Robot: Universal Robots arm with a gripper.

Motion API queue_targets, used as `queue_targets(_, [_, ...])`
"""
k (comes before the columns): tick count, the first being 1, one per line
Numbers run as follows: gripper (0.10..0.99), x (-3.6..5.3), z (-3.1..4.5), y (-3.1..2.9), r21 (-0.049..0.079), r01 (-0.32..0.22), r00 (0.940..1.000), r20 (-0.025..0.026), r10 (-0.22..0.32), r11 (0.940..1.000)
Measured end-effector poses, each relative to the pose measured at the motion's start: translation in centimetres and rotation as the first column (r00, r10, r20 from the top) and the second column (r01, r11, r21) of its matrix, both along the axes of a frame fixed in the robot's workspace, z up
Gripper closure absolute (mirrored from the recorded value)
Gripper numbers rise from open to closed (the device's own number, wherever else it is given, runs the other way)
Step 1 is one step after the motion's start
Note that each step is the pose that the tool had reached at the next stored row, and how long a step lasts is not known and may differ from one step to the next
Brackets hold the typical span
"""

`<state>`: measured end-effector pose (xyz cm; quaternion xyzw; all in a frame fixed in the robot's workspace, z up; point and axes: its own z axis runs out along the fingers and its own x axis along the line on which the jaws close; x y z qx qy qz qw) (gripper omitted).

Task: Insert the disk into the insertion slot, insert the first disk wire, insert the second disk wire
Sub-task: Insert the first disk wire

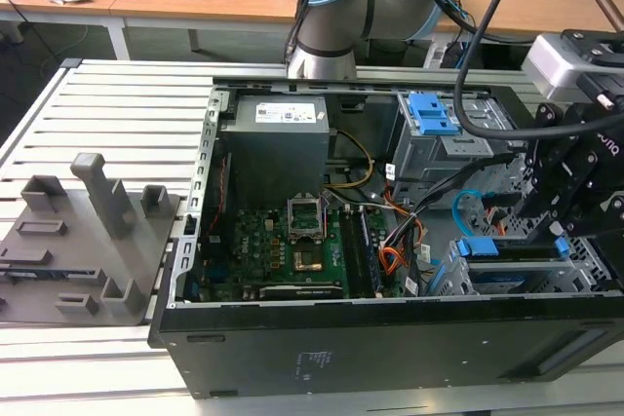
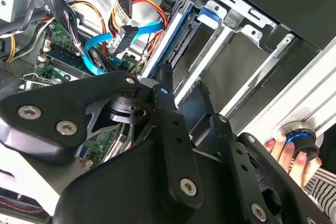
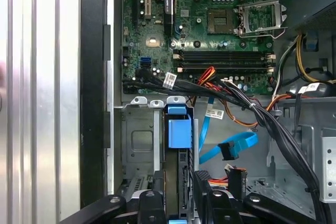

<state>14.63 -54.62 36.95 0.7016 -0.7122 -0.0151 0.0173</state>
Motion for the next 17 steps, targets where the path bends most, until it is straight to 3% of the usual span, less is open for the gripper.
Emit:
queue_targets(8, [0.725, 0.0, 1.04, 0.06, 0.0, 0.0, 1.0, 0.0, 0.0, 1.0])
queue_targets(15, [0.725, 0.0, 2.42, 0.13, 0.0, 0.0, 1.0, 0.0001, 0.0, 1.0])
queue_targets(17, [0.725, 0.0, 2.48, 0.13, 0.0, 0.0, 1.0, 0.0, 0.0, 1.0])
